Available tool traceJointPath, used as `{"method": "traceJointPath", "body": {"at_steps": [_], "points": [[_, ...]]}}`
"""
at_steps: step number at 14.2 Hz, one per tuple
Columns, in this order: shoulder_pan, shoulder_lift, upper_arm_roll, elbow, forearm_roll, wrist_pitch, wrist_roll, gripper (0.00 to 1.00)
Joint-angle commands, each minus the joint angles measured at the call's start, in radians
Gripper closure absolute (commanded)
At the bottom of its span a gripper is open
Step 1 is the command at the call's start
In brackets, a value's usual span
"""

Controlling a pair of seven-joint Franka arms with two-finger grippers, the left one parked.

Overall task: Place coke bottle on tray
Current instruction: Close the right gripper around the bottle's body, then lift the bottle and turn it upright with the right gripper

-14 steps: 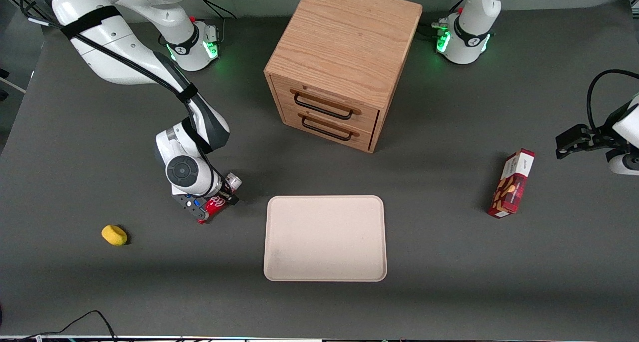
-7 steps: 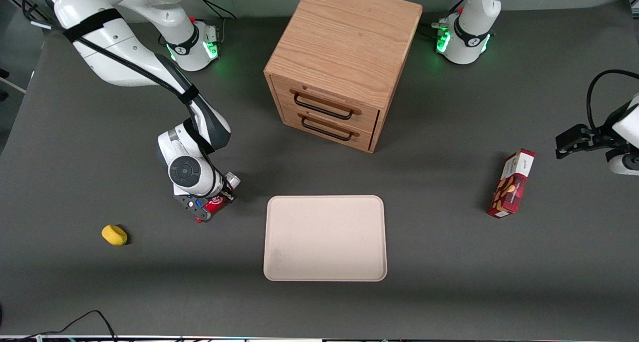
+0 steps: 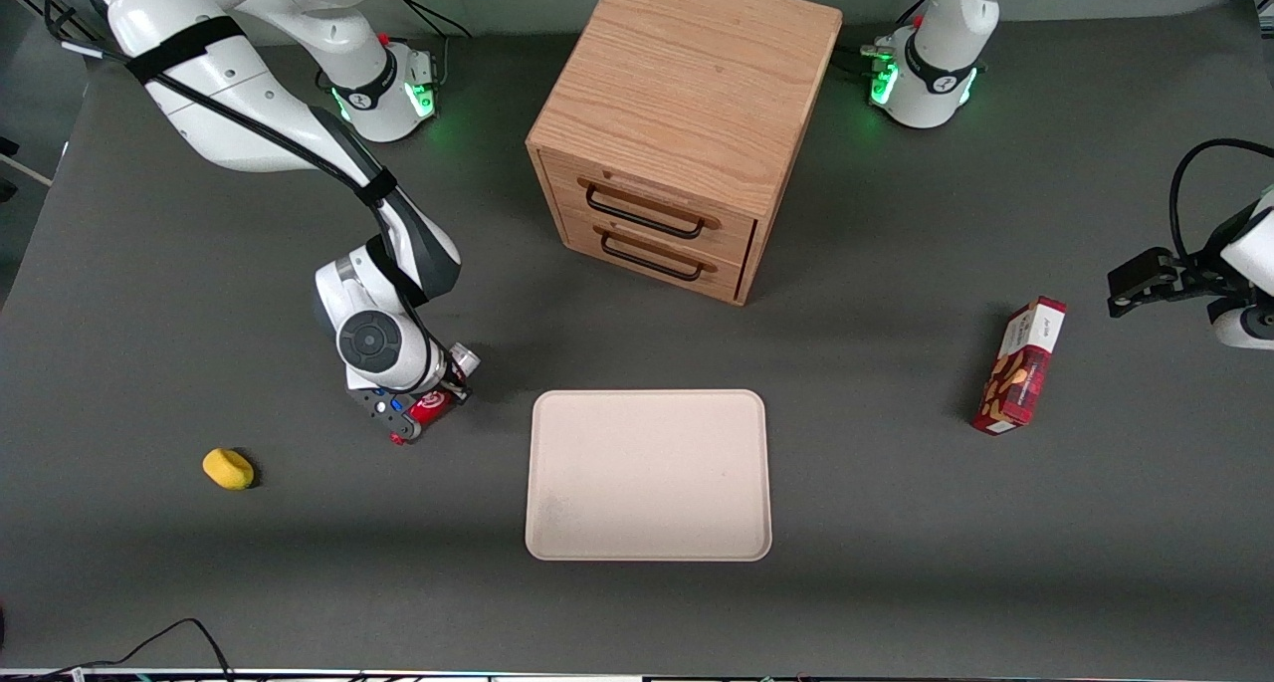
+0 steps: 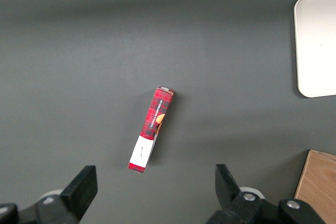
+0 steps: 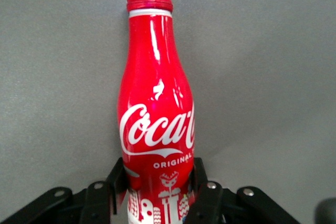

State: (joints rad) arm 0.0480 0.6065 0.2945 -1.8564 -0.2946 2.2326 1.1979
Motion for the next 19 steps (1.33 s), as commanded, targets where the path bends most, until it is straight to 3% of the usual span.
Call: {"method": "traceJointPath", "body": {"at_steps": [1, 3, 6, 8, 11, 14, 19], "points": [[-0.006, -0.08, 0.011, 0.005, -0.017, -0.108, -0.047, 1.0], [-0.011, -0.155, 0.018, 0.016, -0.003, -0.207, -0.098, 1.0], [-0.016, -0.305, 0.006, 0.052, 0.158, -0.339, -0.298, 1.0], [-0.02, -0.394, -0.021, 0.094, 0.207, -0.451, -0.36, 1.0], [-0.028, -0.424, -0.049, 0.292, 0.264, -0.718, -0.481, 1.0], [-0.025, -0.409, -0.055, 0.455, 0.281, -0.824, -0.485, 1.0], [-0.013, -0.341, -0.051, 0.519, 0.287, -0.841, -0.474, 1.0]]}}
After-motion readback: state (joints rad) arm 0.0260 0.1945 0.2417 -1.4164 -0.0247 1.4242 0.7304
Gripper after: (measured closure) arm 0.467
